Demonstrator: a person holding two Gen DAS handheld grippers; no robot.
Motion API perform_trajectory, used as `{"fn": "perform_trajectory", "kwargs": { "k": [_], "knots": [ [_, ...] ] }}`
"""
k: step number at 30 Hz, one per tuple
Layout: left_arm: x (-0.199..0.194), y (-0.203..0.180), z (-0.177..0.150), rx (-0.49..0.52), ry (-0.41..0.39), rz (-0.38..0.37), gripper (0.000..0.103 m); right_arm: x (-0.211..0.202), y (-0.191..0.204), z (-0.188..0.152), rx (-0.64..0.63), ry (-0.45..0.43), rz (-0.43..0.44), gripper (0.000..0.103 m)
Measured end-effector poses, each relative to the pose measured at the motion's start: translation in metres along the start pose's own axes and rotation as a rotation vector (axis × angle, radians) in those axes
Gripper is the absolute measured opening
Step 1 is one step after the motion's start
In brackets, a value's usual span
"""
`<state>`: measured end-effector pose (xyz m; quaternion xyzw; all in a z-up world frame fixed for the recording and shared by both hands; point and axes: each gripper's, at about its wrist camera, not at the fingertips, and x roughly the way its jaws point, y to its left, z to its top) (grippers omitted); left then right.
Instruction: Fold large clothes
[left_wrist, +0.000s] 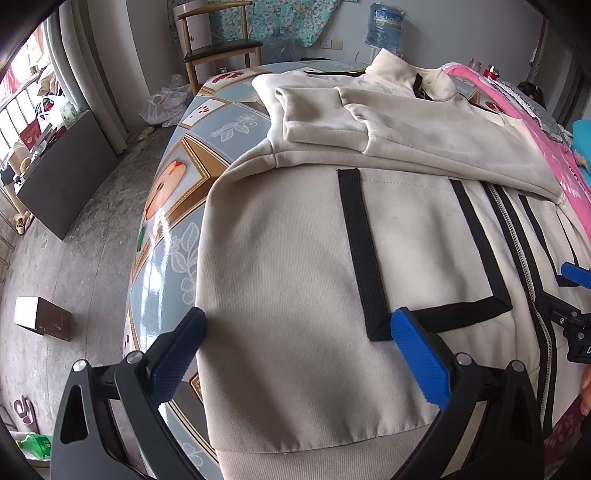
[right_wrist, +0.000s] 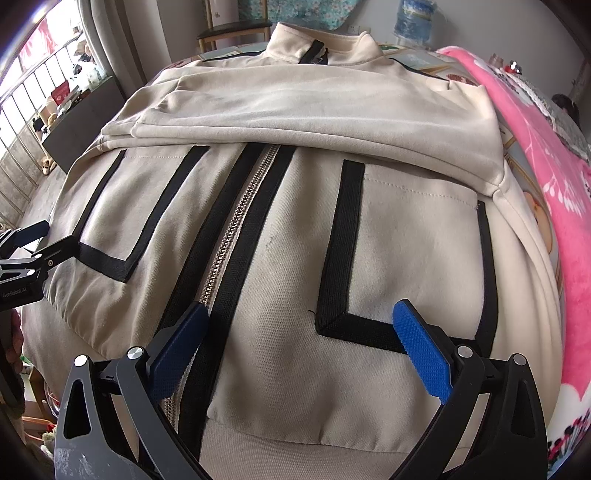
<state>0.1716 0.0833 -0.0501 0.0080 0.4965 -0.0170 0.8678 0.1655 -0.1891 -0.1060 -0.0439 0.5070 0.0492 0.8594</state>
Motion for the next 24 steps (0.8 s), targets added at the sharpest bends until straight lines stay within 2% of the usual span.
{"fn": "perform_trajectory", "kwargs": {
  "k": [24],
  "knots": [
    [-0.0008, -0.0012, 0.0009, 0.019, 0.0, -0.011, 0.099, -0.0003, -0.0031, 0.0005, 0.0, -0.002, -0.001, 0.096]
  ]
}}
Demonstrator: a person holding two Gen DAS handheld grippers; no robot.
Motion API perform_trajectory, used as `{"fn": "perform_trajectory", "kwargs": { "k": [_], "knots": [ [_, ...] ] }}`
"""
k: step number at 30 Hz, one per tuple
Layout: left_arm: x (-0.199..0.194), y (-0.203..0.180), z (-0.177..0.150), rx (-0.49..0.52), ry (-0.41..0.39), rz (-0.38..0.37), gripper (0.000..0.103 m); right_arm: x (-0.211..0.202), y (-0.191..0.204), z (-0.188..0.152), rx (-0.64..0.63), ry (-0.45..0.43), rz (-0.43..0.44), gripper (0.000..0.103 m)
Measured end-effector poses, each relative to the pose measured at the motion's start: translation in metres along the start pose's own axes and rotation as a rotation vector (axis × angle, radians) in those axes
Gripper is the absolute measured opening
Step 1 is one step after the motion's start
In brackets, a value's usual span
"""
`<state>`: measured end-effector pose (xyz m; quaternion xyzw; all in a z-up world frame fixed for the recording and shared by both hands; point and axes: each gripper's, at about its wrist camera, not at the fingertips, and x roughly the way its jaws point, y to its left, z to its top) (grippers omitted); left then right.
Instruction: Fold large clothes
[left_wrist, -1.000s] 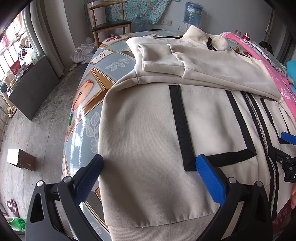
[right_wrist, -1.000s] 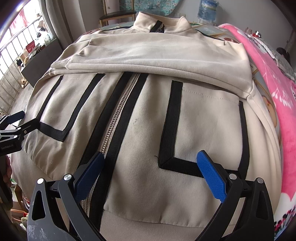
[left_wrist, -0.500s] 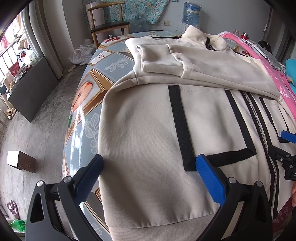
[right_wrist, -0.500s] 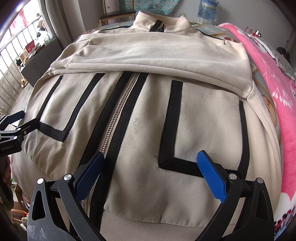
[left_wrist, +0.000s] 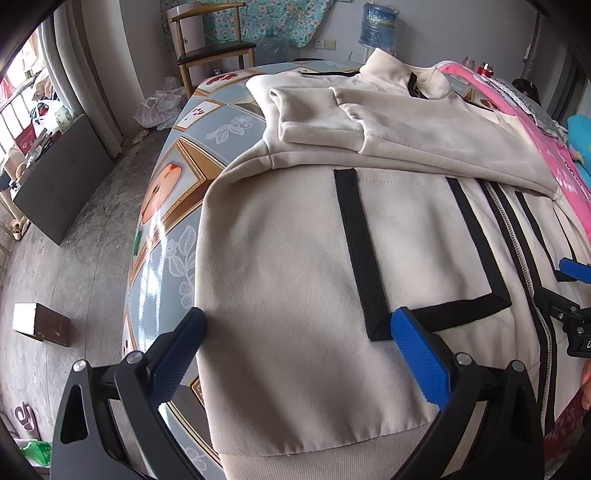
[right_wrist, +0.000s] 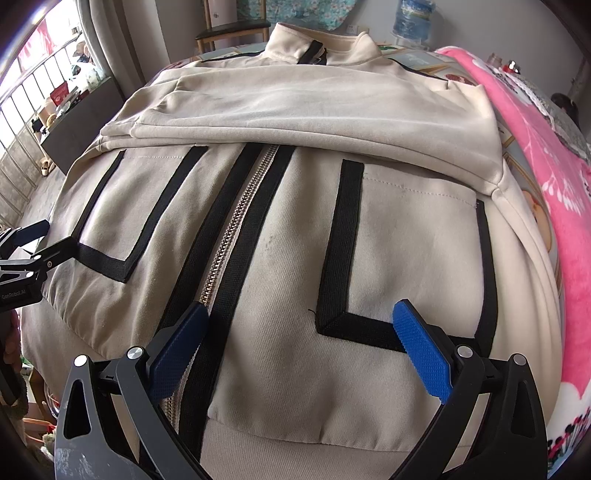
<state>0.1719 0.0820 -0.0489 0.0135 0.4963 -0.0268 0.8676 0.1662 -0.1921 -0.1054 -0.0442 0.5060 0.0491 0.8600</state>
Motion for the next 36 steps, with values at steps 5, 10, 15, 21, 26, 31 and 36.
{"fn": "perform_trajectory", "kwargs": {
  "k": [5, 10, 15, 21, 26, 31, 36],
  "knots": [
    [0.0, 0.0, 0.0, 0.001, -0.001, 0.001, 0.099, -0.001, 0.001, -0.002, 0.006, -0.007, -0.005, 0.096],
    [-0.003, -0.005, 0.004, 0.056, 0.0, 0.025, 0.099, -0.002, 0.002, -0.002, -0.005, 0.003, 0.002, 0.096],
    [-0.039, 0.003, 0.028, 0.067, -0.105, -0.01, 0.099, -0.019, -0.005, 0.013, -0.031, 0.041, 0.112, 0.096],
    [-0.079, 0.016, 0.103, 0.093, -0.243, -0.069, 0.099, -0.077, -0.022, 0.077, -0.127, -0.097, 0.153, 0.096],
    [-0.075, 0.004, 0.19, 0.146, -0.282, -0.156, 0.099, -0.095, -0.054, 0.171, -0.135, -0.218, 0.197, 0.096],
    [-0.026, -0.028, 0.274, 0.142, -0.263, -0.212, 0.099, -0.05, -0.083, 0.264, -0.05, -0.198, 0.221, 0.096],
    [0.042, -0.065, 0.331, 0.095, -0.194, -0.219, 0.095, 0.031, -0.103, 0.327, 0.054, -0.081, 0.145, 0.084]
  ]
}}
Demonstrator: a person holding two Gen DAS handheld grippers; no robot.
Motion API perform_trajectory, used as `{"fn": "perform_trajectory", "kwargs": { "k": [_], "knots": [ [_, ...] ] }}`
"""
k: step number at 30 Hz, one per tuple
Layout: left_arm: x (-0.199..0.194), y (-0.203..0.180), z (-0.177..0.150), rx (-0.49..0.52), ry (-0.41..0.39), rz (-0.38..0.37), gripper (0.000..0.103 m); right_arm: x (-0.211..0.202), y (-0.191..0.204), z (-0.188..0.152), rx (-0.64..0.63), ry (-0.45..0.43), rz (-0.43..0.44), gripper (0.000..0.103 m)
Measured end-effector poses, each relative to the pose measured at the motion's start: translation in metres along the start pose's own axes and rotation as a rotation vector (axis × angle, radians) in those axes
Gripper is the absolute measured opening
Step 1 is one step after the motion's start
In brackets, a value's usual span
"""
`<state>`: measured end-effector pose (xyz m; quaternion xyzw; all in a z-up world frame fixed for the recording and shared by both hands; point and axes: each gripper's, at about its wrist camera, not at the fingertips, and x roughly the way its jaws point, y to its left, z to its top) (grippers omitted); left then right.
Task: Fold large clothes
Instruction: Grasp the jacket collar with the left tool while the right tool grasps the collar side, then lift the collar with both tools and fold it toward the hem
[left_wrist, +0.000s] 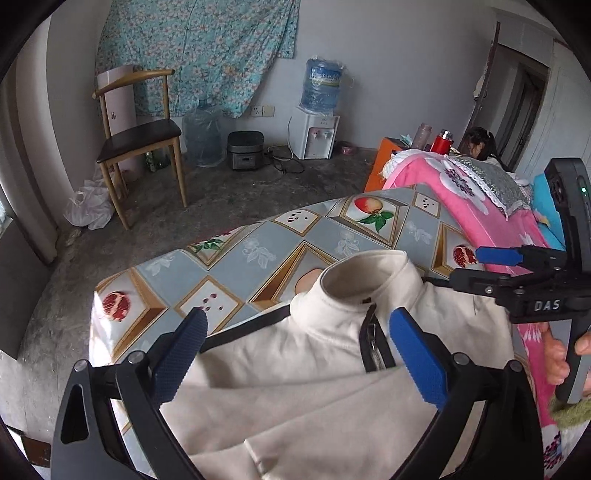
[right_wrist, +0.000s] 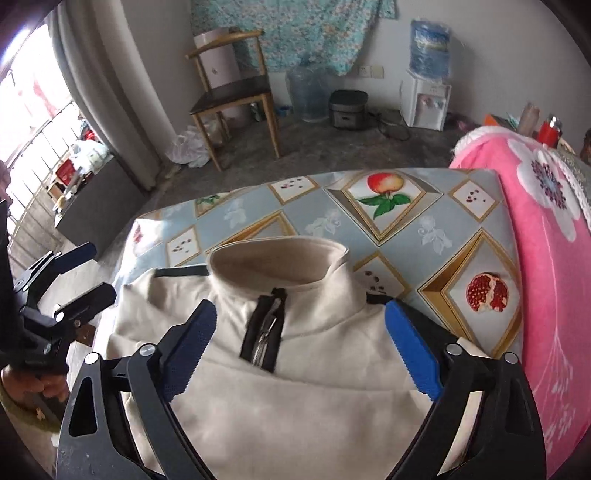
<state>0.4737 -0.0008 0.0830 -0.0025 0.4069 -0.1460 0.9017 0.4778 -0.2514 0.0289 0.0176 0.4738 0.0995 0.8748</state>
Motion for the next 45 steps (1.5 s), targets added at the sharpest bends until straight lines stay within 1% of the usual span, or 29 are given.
{"fn": "perform_trajectory", "kwargs": {
  "k": [2, 5, 6, 7, 8, 9, 10, 11, 12, 13, 14, 15, 16, 17, 18, 20, 24, 25, 27, 29, 31, 33, 36, 38, 39, 40, 42, 43, 45],
  "knots": [
    [0.032, -0.005, 0.01, -0.013, 0.036, 0.015, 0.093, 0.026, -0.012, 0.011, 0.053, 0.044, -0.026, 0.083],
    [0.071, -0.008, 0.02, -0.045, 0.092, 0.028, 0.087, 0.065, -0.031, 0.029, 0.129, 0.117, -0.062, 0.076],
    [0.083, -0.009, 0.024, -0.051, 0.112, 0.039, 0.084, 0.076, -0.037, 0.033, 0.152, 0.142, -0.06, 0.073],
    [0.093, -0.009, 0.027, -0.051, 0.127, 0.049, 0.081, 0.086, -0.041, 0.038, 0.17, 0.168, -0.052, 0.071],
    [0.102, -0.01, 0.029, -0.042, 0.145, 0.064, 0.08, 0.095, -0.044, 0.041, 0.187, 0.195, -0.041, 0.07],
    [0.111, -0.011, 0.03, -0.03, 0.162, 0.084, 0.075, 0.103, -0.047, 0.043, 0.197, 0.221, -0.037, 0.064],
    [0.118, -0.012, 0.031, -0.019, 0.179, 0.099, 0.066, 0.11, -0.049, 0.044, 0.199, 0.245, -0.054, 0.056],
    [0.125, -0.013, 0.031, -0.011, 0.2, 0.112, 0.062, 0.114, -0.05, 0.046, 0.201, 0.261, -0.073, 0.052],
    [0.129, -0.012, 0.03, -0.009, 0.216, 0.112, 0.055, 0.117, -0.053, 0.046, 0.206, 0.274, -0.084, 0.048],
    [0.131, -0.012, 0.029, -0.01, 0.227, 0.108, 0.049, 0.118, -0.055, 0.045, 0.212, 0.281, -0.076, 0.043],
    [0.132, -0.012, 0.028, -0.012, 0.237, 0.101, 0.045, 0.117, -0.056, 0.044, 0.216, 0.286, -0.064, 0.038],
    [0.132, -0.013, 0.027, -0.01, 0.244, 0.093, 0.037, 0.116, -0.056, 0.042, 0.213, 0.294, -0.048, 0.03],
    [0.13, -0.016, 0.026, 0.002, 0.248, 0.079, 0.026, 0.111, -0.055, 0.04, 0.202, 0.299, -0.034, 0.022],
    [0.127, -0.02, 0.025, 0.016, 0.248, 0.067, 0.02, 0.105, -0.053, 0.037, 0.183, 0.297, -0.026, 0.017],
    [0.122, -0.024, 0.024, 0.041, 0.246, 0.057, 0.013, 0.096, -0.05, 0.034, 0.158, 0.29, -0.018, 0.014],
    [0.108, -0.033, 0.023, 0.091, 0.222, 0.042, 0.009, 0.076, -0.044, 0.027, 0.105, 0.264, -0.013, 0.013],
    [0.077, -0.044, 0.012, 0.17, 0.175, -0.016, 0.008, 0.034, -0.028, -0.004, -0.028, 0.214, -0.002, 0.012],
    [0.071, -0.046, 0.008, 0.189, 0.167, -0.022, 0.008, 0.03, -0.023, -0.011, -0.059, 0.208, -0.009, 0.011],
    [0.063, -0.051, -0.005, 0.245, 0.153, -0.011, 0.008, 0.026, -0.014, -0.028, -0.121, 0.203, -0.028, 0.011],
    [0.061, -0.055, -0.021, 0.314, 0.15, 0.017, 0.008, 0.03, -0.006, -0.048, -0.192, 0.207, -0.066, 0.011],
    [0.065, -0.053, -0.037, 0.336, 0.172, 0.025, 0.008, 0.036, -0.003, -0.064, -0.236, 0.226, -0.095, 0.011],
    [0.066, -0.047, -0.047, 0.321, 0.192, -0.001, 0.01, 0.042, 0.0, -0.075, -0.259, 0.242, -0.107, 0.011],
    [0.056, -0.042, -0.058, 0.311, 0.202, -0.056, 0.014, 0.045, 0.004, -0.085, -0.303, 0.24, -0.144, 0.011],
    [0.043, -0.038, -0.061, 0.302, 0.191, -0.113, 0.023, 0.046, 0.006, -0.089, -0.321, 0.246, -0.157, 0.011],
    [0.033, -0.034, -0.061, 0.288, 0.181, -0.162, 0.038, 0.047, 0.005, -0.089, -0.328, 0.25, -0.162, 0.011],
    [0.025, -0.031, -0.061, 0.274, 0.165, -0.199, 0.049, 0.048, 0.005, -0.09, -0.331, 0.253, -0.16, 0.011],
    [0.006, -0.02, -0.059, 0.229, 0.122, -0.284, 0.051, 0.05, 0.004, -0.091, -0.342, 0.258, -0.154, 0.011],
    [0.0, -0.014, -0.056, 0.198, 0.105, -0.313, 0.052, 0.05, 0.005, -0.093, -0.35, 0.257, -0.154, 0.011],
    [-0.005, -0.004, -0.049, 0.12, 0.081, -0.333, 0.052, 0.05, 0.006, -0.096, -0.37, 0.253, -0.157, 0.011]
  ]
}}
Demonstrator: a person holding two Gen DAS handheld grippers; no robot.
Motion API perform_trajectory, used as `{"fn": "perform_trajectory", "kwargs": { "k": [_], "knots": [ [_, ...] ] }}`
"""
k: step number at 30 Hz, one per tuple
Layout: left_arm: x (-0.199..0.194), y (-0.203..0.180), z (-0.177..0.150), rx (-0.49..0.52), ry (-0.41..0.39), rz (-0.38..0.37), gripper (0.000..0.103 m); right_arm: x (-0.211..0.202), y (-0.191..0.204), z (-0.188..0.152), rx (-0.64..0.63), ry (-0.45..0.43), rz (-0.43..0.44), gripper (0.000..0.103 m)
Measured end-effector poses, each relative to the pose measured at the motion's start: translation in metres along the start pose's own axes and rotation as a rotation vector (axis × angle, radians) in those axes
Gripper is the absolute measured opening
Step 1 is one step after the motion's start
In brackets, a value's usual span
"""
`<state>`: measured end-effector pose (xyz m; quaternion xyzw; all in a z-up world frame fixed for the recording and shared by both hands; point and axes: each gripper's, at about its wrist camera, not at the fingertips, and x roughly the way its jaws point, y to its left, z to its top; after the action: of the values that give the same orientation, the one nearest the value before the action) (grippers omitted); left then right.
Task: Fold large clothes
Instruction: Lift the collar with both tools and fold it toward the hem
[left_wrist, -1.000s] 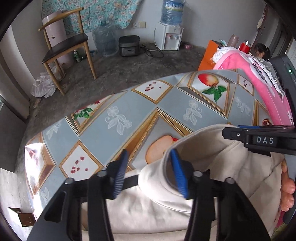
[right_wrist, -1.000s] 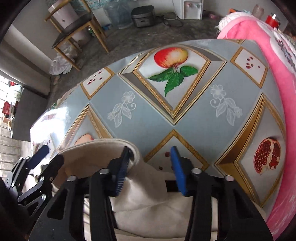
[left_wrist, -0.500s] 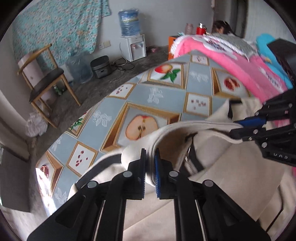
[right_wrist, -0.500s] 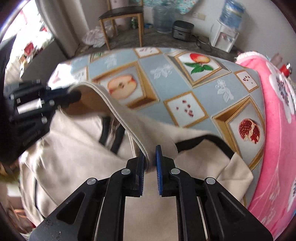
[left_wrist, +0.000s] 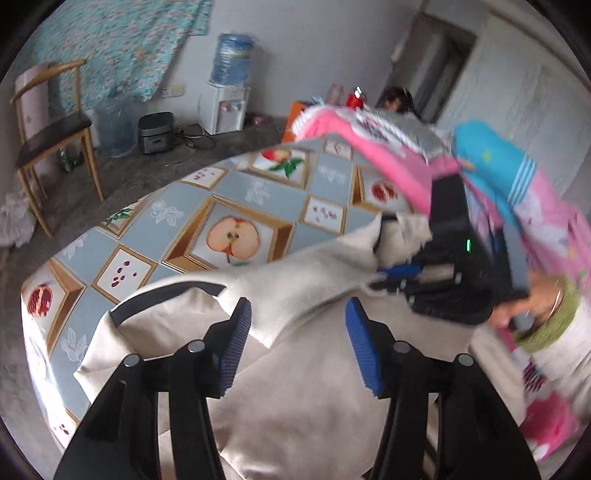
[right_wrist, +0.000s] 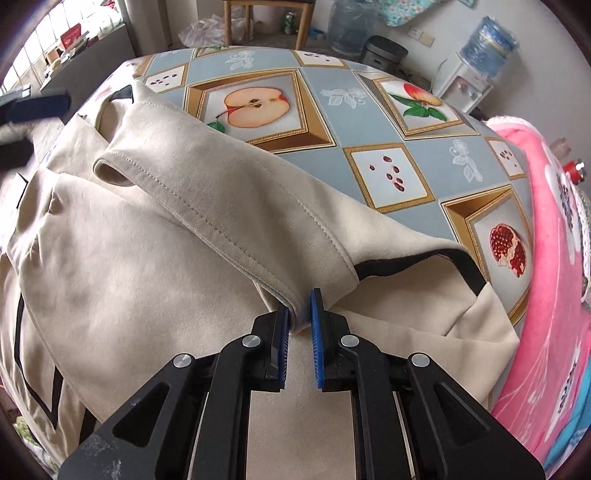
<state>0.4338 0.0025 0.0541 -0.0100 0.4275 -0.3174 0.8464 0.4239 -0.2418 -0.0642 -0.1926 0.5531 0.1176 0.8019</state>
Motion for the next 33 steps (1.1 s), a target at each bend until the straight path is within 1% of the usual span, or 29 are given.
{"fn": "perform_trajectory", "kwargs": {
  "k": [2, 3, 5, 6, 8, 9, 10, 11, 12, 14, 16, 17, 18, 19, 22, 24, 27, 29, 30, 33],
  "knots": [
    [0.004, 0.013, 0.012, -0.105, -0.019, 0.01, 0.052, -0.002, 0.004, -0.003, -0.024, -0.009, -0.014, 0.011],
    [0.012, 0.019, 0.019, -0.153, -0.017, 0.037, 0.052, -0.002, 0.006, -0.004, -0.035, -0.013, -0.021, 0.011],
    [0.032, 0.022, 0.031, -0.185, -0.001, 0.072, 0.052, -0.003, 0.009, -0.006, -0.048, -0.023, -0.032, 0.011],
    [0.043, 0.022, 0.036, -0.183, 0.02, 0.083, 0.052, -0.005, 0.01, -0.007, -0.05, -0.029, -0.036, 0.011],
    [0.076, 0.013, 0.039, -0.133, 0.1, 0.162, 0.052, -0.01, 0.009, -0.009, -0.05, -0.037, -0.037, 0.02],
    [0.093, 0.006, 0.036, -0.084, 0.151, 0.22, 0.052, -0.015, 0.006, -0.01, -0.045, -0.046, -0.032, 0.031],
    [0.101, 0.002, 0.031, -0.044, 0.179, 0.261, 0.052, -0.023, 0.002, -0.011, -0.036, -0.063, -0.011, 0.035],
    [0.105, -0.002, 0.026, -0.007, 0.187, 0.288, 0.052, -0.034, -0.004, -0.013, -0.02, -0.092, 0.027, 0.038],
    [0.105, -0.006, 0.022, 0.017, 0.174, 0.299, 0.052, -0.048, -0.01, -0.014, -0.002, -0.127, 0.072, 0.038],
    [0.101, -0.01, 0.014, 0.051, 0.157, 0.298, 0.052, -0.08, -0.026, -0.016, 0.057, -0.226, 0.178, 0.038],
    [0.099, -0.01, 0.008, 0.081, 0.158, 0.29, 0.052, -0.1, -0.04, -0.01, 0.122, -0.295, 0.269, 0.038],
    [0.098, -0.009, 0.007, 0.096, 0.156, 0.288, 0.052, -0.103, -0.045, -0.003, 0.156, -0.313, 0.307, 0.037],
    [0.098, -0.01, 0.005, 0.113, 0.155, 0.289, 0.052, -0.102, -0.047, 0.005, 0.182, -0.318, 0.33, 0.03],
    [0.098, -0.009, 0.004, 0.119, 0.156, 0.289, 0.052, -0.095, -0.045, 0.017, 0.198, -0.307, 0.347, 0.019],
    [0.098, -0.006, 0.004, 0.116, 0.154, 0.279, 0.052, -0.057, -0.028, 0.046, 0.22, -0.22, 0.384, 0.008],
    [0.096, -0.005, 0.002, 0.115, 0.156, 0.272, 0.052, -0.026, -0.015, 0.059, 0.231, -0.147, 0.404, 0.006],
    [0.086, 0.0, 0.001, 0.114, 0.144, 0.262, 0.052, 0.012, 0.006, 0.062, 0.188, -0.041, 0.371, 0.006],
    [0.075, 0.005, 0.003, 0.079, 0.123, 0.224, 0.052, 0.015, 0.009, 0.058, 0.17, -0.046, 0.361, 0.006],
    [0.069, 0.009, 0.004, 0.054, 0.113, 0.203, 0.052, 0.014, 0.01, 0.058, 0.164, -0.034, 0.349, 0.006],
    [0.063, 0.021, 0.008, -0.044, 0.116, 0.125, 0.052, 0.008, 0.011, 0.056, 0.154, -0.018, 0.306, 0.006]
  ]
}}
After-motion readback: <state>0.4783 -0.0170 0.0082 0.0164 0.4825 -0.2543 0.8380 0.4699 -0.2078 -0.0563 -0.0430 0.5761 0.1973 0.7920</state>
